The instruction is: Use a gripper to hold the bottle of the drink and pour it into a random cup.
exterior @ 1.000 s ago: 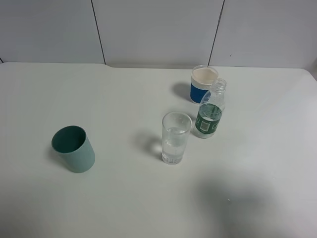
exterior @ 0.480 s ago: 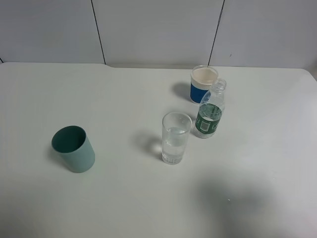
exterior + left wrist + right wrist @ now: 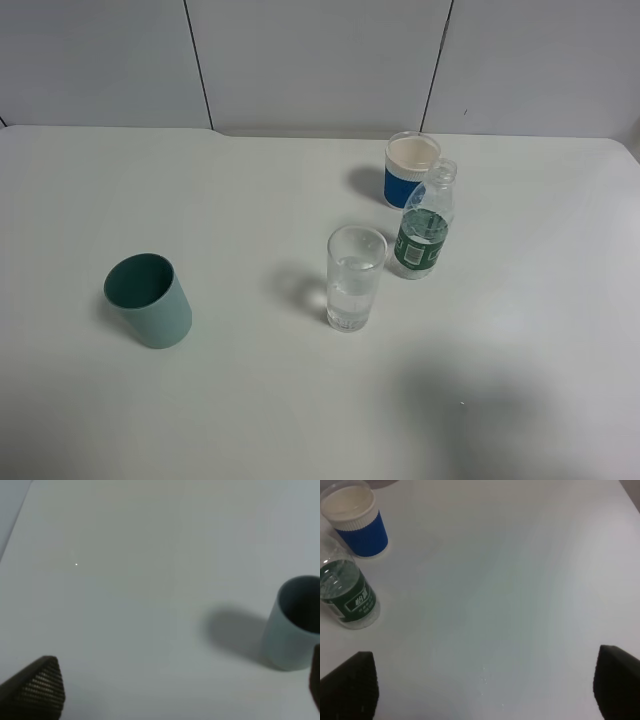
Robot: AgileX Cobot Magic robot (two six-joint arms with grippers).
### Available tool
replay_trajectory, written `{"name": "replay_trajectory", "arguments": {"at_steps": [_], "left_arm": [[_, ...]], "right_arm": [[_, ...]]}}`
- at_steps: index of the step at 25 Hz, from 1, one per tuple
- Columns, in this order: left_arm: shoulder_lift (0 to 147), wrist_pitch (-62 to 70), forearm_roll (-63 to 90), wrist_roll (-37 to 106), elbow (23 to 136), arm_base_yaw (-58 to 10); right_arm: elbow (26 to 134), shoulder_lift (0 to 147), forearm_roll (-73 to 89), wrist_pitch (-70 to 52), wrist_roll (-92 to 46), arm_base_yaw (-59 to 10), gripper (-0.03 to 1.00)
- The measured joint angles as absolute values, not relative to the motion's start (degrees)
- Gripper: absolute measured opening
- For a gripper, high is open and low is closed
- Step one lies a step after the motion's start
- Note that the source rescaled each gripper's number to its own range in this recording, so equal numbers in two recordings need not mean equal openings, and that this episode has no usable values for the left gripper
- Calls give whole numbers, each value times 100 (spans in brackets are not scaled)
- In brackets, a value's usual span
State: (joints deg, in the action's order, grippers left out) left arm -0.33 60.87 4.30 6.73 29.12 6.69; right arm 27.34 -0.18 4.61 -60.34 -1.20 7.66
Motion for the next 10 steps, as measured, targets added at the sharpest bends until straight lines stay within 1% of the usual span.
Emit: {"name": "replay_trajectory", "arguments": {"at_steps": [10], "left_arm": [[-33,6087,430,673,2912,669]], "right_arm": [[2734,-18,461,-6034,-120,766,100]]}}
